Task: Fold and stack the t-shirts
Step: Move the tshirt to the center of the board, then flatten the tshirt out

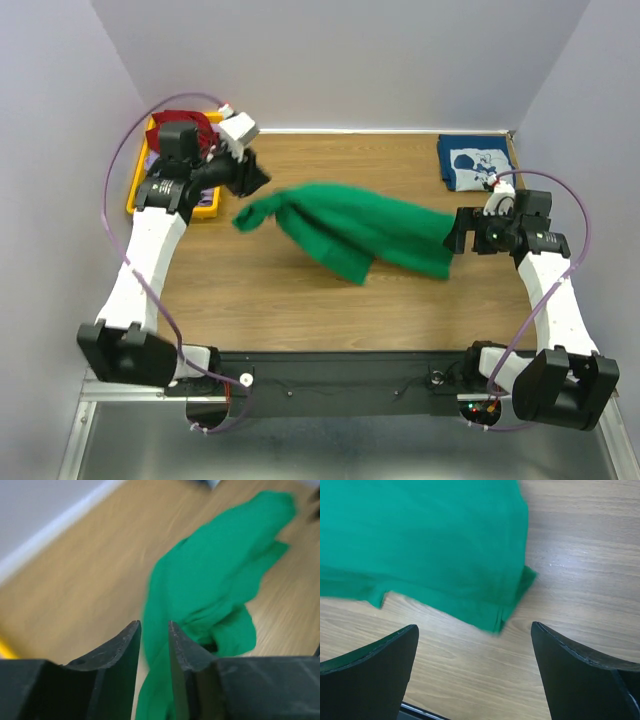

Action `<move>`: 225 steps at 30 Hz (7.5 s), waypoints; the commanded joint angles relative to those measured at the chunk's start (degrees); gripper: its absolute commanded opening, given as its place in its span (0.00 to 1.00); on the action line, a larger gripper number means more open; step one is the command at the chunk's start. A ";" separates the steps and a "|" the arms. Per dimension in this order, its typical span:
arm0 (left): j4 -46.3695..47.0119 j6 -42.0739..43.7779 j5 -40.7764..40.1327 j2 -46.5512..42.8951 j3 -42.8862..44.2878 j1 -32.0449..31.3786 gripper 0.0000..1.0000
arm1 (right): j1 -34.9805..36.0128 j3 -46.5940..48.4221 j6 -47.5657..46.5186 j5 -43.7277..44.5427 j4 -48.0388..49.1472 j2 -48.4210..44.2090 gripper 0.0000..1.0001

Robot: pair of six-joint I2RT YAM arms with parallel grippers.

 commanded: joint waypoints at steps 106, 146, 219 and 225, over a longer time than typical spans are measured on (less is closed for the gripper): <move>-5.05 34.27 -11.25 -8.50 -26.14 2.80 0.01 | 0.77 19.27 -35.81 -2.35 4.22 1.13 0.01; 11.20 2.30 -7.30 28.91 -5.79 -4.24 0.32 | 0.85 17.01 -24.67 -2.79 -8.81 31.08 0.45; -22.00 28.10 2.99 15.06 -8.76 -15.21 0.00 | 0.77 18.68 -24.94 3.36 -8.37 26.25 0.45; -31.34 36.64 1.85 -0.39 -20.97 -26.45 0.00 | 0.68 18.50 -25.73 7.57 -8.45 23.26 0.45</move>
